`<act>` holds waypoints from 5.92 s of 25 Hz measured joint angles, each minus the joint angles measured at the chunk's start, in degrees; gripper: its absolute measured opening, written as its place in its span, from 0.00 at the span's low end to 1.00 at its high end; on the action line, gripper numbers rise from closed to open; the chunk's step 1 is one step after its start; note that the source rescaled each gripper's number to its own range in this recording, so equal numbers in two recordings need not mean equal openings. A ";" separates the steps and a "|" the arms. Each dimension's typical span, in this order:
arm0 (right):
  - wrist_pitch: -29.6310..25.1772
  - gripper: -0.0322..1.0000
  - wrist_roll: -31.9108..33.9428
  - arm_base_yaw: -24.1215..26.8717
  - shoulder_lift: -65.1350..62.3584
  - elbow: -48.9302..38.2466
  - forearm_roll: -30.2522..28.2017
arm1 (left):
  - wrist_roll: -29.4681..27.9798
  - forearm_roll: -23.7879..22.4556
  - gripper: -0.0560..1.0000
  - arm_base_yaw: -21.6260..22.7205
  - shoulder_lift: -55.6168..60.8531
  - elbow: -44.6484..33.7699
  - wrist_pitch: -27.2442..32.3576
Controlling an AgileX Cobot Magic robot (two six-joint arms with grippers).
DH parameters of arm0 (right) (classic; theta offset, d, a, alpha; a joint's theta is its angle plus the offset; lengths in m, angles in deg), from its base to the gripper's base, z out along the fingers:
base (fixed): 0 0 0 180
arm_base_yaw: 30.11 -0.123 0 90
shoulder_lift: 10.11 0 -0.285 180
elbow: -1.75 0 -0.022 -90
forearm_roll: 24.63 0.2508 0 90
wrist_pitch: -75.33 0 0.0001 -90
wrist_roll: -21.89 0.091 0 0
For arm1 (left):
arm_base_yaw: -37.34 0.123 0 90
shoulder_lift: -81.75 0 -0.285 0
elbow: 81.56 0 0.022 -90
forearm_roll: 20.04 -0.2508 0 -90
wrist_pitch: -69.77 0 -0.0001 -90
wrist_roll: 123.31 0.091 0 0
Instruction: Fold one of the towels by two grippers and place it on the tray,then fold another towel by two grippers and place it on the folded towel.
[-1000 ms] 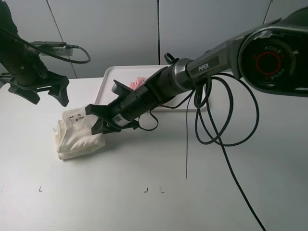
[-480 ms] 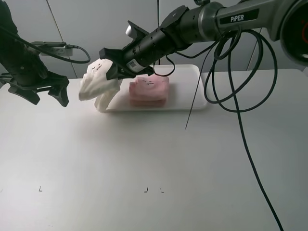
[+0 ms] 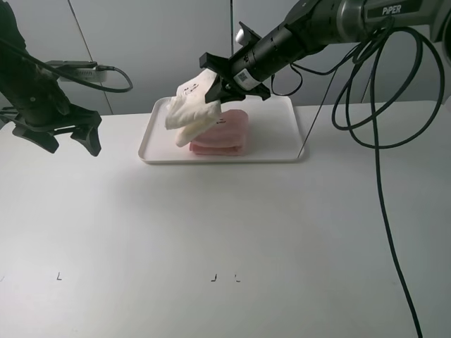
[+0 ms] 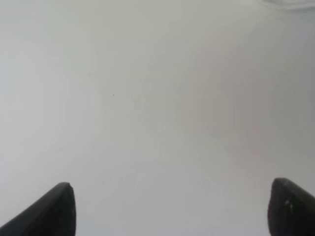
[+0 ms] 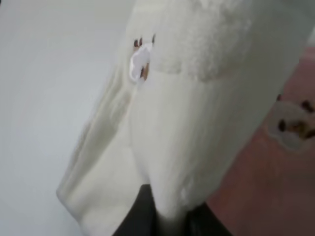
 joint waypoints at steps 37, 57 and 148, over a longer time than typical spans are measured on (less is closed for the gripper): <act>3.97 1.00 7.90 0.09 -19.57 -14.60 -37.80 | -3.68 -5.03 1.00 0.00 14.68 -14.57 -7.01; -3.18 1.00 19.30 0.09 -81.48 -59.81 -52.04 | -4.87 -5.28 1.00 0.00 60.43 -30.28 5.86; -16.37 1.00 19.57 13.27 -131.84 -75.42 -48.91 | -1.33 -0.65 1.00 6.24 104.21 -43.36 10.08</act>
